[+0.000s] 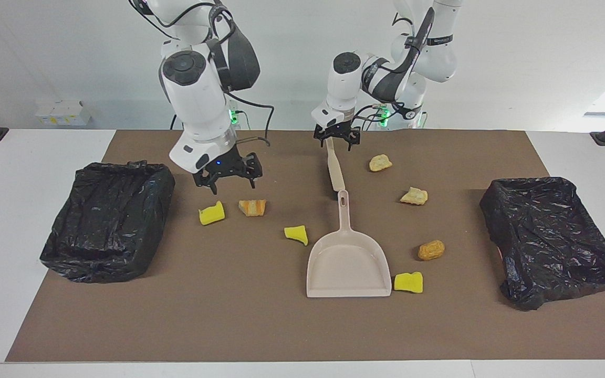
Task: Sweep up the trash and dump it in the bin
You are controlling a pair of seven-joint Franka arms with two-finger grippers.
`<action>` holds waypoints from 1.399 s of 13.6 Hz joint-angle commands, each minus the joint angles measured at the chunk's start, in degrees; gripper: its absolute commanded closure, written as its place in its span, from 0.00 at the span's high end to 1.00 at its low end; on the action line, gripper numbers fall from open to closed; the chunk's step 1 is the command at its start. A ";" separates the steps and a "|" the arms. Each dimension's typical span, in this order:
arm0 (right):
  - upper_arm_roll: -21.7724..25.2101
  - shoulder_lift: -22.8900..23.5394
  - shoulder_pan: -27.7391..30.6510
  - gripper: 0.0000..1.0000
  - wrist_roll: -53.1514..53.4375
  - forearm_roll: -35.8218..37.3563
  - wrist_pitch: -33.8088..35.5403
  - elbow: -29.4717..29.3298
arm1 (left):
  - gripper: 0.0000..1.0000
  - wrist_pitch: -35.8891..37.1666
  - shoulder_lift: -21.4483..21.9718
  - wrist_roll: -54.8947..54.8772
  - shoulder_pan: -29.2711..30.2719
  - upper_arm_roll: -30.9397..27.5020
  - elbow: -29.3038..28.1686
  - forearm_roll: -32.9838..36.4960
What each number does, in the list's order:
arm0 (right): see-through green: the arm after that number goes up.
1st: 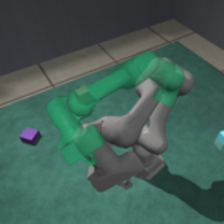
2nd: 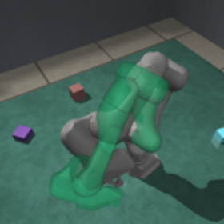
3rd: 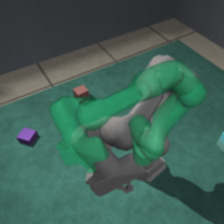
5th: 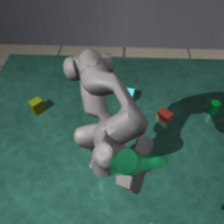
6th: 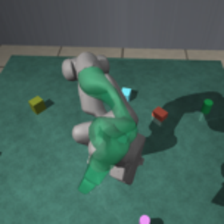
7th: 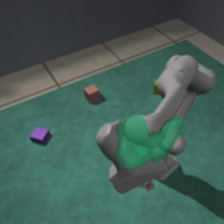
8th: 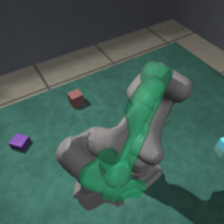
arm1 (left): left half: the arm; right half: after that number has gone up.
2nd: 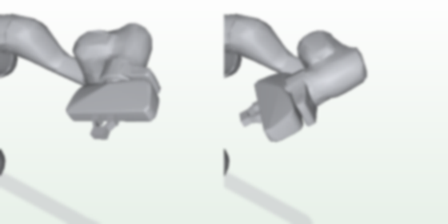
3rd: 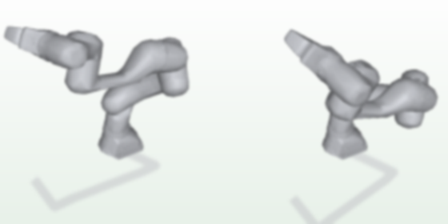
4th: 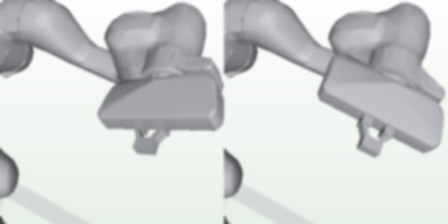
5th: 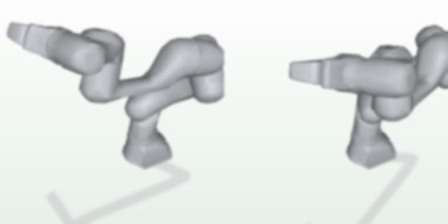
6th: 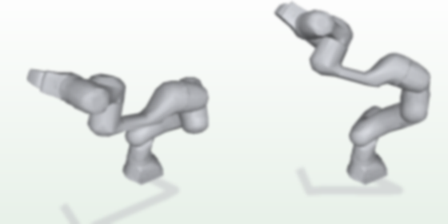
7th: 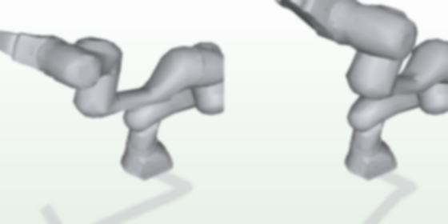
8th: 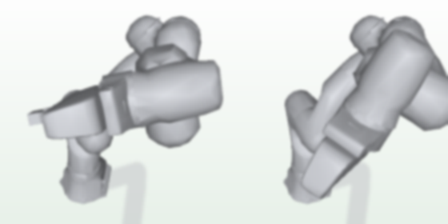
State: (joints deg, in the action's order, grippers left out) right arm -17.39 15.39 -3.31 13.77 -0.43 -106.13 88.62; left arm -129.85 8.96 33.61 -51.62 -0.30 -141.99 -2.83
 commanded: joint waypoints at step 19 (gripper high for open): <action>-0.28 18.10 -18.57 0.87 27.18 5.97 -21.49 -3.98 | 0.00 12.86 6.50 4.80 5.02 -1.90 1.80 0.89</action>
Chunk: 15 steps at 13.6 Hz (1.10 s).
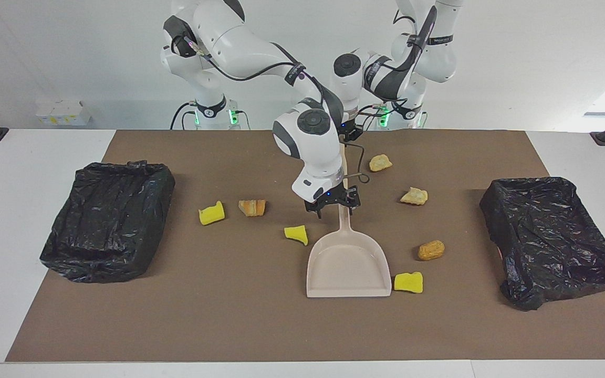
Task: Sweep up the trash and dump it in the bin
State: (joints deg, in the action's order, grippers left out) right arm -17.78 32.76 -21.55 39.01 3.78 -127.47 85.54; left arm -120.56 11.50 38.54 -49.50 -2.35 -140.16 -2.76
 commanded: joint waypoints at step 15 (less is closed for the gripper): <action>0.11 1.16 -4.10 0.67 2.38 6.40 -0.23 -0.02 | 0.00 15.27 10.83 34.72 15.75 0.85 -2.83 3.30</action>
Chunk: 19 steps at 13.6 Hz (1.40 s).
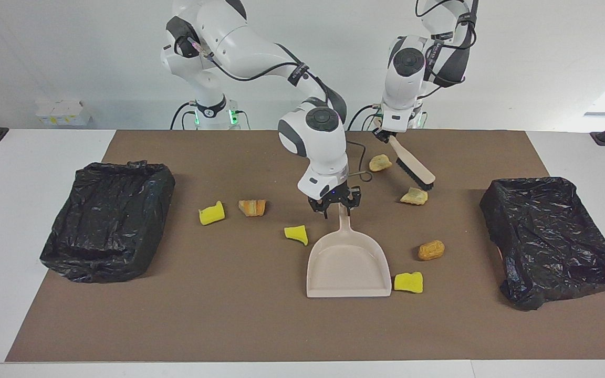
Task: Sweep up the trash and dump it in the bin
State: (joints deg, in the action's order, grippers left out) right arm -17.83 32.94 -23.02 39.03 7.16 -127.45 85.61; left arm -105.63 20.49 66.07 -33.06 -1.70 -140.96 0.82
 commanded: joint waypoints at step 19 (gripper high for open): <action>-0.37 -3.06 0.43 0.00 0.53 11.48 3.35 2.63 | 0.00 -20.40 -1.67 36.07 -1.94 -0.06 -7.66 -24.90</action>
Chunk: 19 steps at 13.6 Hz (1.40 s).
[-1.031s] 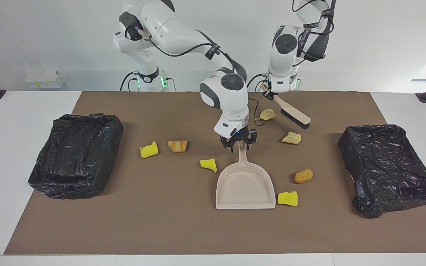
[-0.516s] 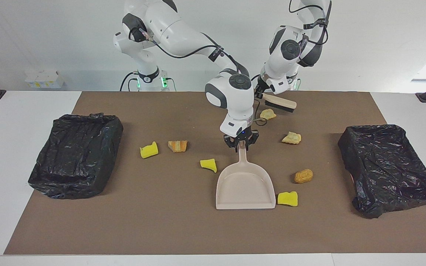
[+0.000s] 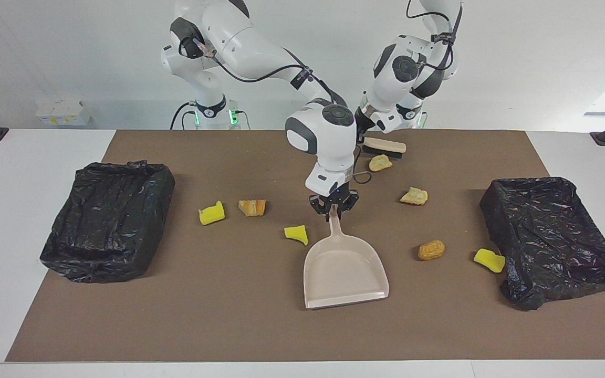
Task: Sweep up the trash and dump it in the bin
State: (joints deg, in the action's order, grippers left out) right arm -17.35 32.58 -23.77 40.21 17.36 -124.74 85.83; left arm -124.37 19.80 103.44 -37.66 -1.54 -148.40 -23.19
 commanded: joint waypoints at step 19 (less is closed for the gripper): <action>-1.02 -12.89 11.82 0.00 -83.08 -8.13 21.21 5.04 | 0.00 17.32 -12.07 -56.19 15.59 -0.74 26.14 18.24</action>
State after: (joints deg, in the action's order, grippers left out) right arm -18.00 21.29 -12.65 -37.38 10.11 -102.71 89.37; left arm -108.85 8.58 55.72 -24.30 -2.58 -123.48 -9.10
